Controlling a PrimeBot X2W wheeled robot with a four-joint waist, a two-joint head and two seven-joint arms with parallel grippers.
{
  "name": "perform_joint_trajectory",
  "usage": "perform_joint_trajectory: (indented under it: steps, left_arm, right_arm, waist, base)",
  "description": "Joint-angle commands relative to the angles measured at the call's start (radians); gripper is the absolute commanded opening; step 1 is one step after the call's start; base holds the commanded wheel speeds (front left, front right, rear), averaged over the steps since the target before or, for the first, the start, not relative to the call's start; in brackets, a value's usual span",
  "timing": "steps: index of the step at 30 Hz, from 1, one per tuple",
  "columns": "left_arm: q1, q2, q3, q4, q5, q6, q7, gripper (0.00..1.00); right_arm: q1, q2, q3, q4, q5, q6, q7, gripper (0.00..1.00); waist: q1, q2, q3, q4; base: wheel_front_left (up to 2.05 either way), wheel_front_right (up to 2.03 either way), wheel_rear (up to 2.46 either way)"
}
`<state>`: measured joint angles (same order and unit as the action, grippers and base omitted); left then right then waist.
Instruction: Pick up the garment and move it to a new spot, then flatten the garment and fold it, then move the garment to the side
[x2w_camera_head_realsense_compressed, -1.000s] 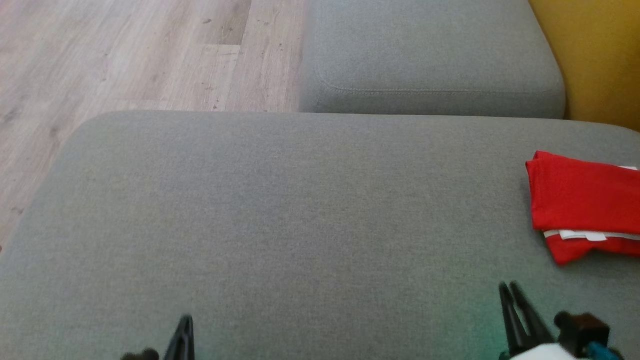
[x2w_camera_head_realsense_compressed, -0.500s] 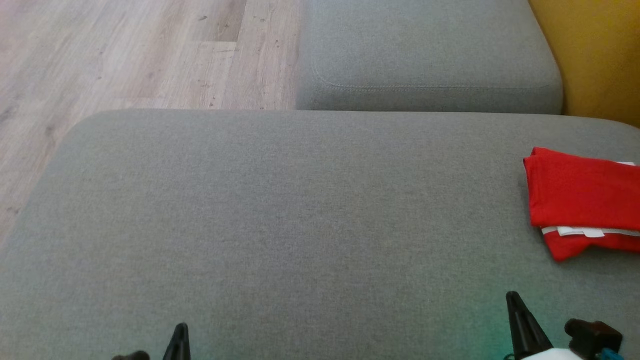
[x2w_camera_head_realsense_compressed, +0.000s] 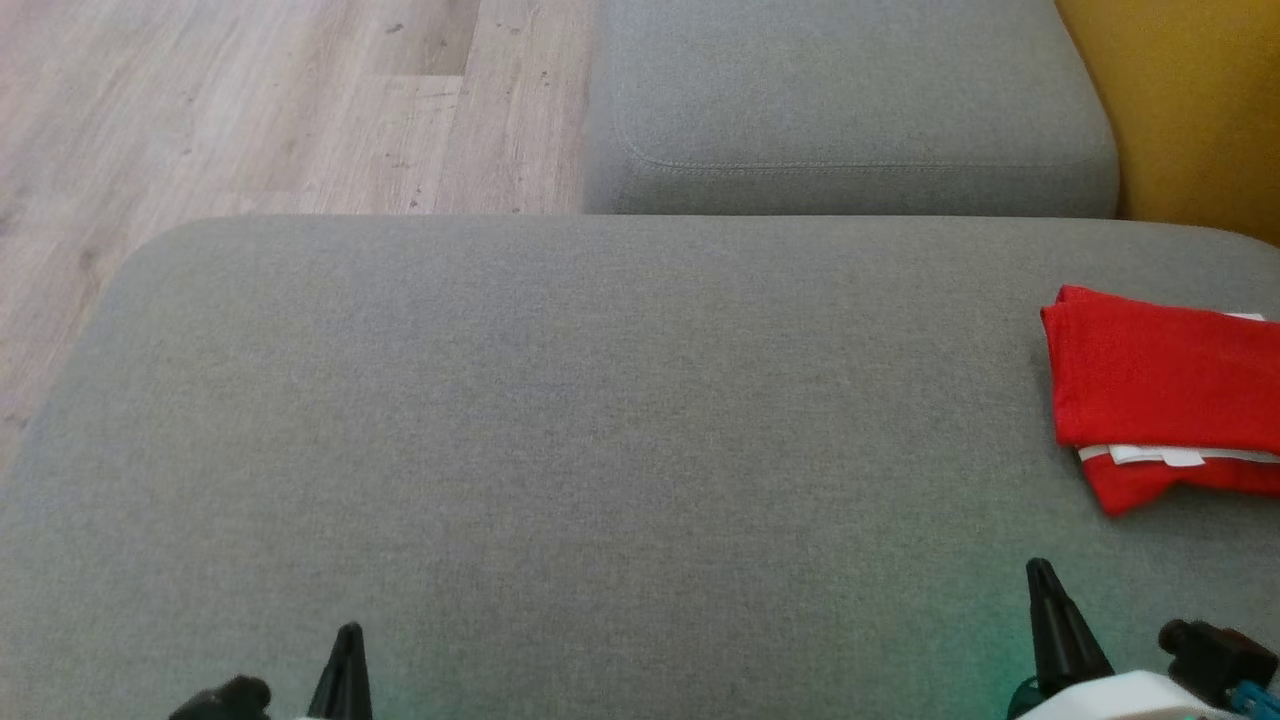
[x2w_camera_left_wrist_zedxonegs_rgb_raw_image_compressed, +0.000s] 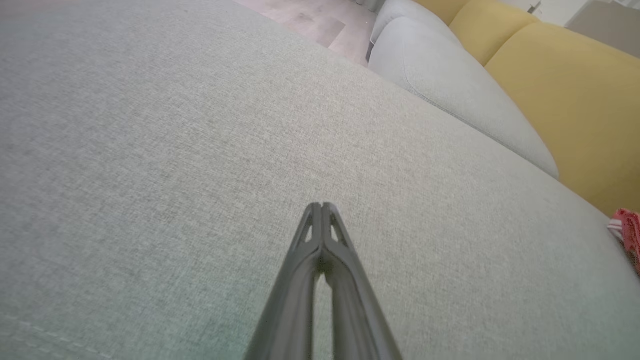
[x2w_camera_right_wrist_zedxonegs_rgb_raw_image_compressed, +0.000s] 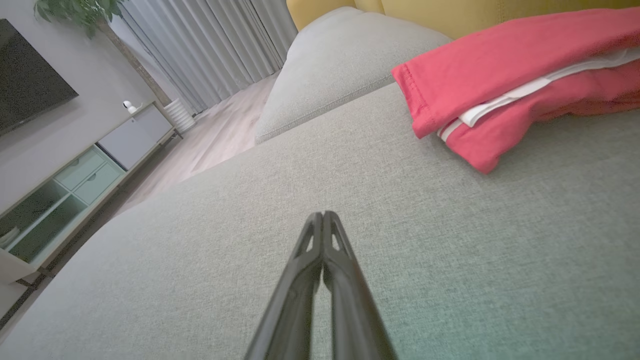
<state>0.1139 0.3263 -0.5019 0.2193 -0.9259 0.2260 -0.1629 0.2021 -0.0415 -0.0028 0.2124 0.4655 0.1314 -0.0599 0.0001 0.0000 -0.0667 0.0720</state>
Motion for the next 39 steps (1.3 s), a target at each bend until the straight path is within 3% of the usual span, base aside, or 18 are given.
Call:
perform_joint_trajectory:
  steps: [1, 39]
  left_arm:
    - [-0.055, -0.002, 0.040, -0.023, -0.018, -0.010, 0.006, 0.00]
    - [-0.120, -0.104, 0.259, -0.005, -0.288, -0.147, 0.106, 0.00]
  right_arm:
    - [-0.053, -0.014, -0.002, -0.025, 0.032, 0.000, 0.006, 0.00]
    - [-0.153, -0.023, -0.030, -0.003, 0.484, 0.000, 0.060, 0.00]
  waist:
    - [-0.0001, 0.0000, 0.001, -0.001]
    - [-0.0001, 0.0000, 0.028, -0.029]
  base:
    - [0.00, 0.00, 0.00]
    - [0.00, 0.00, 0.00]
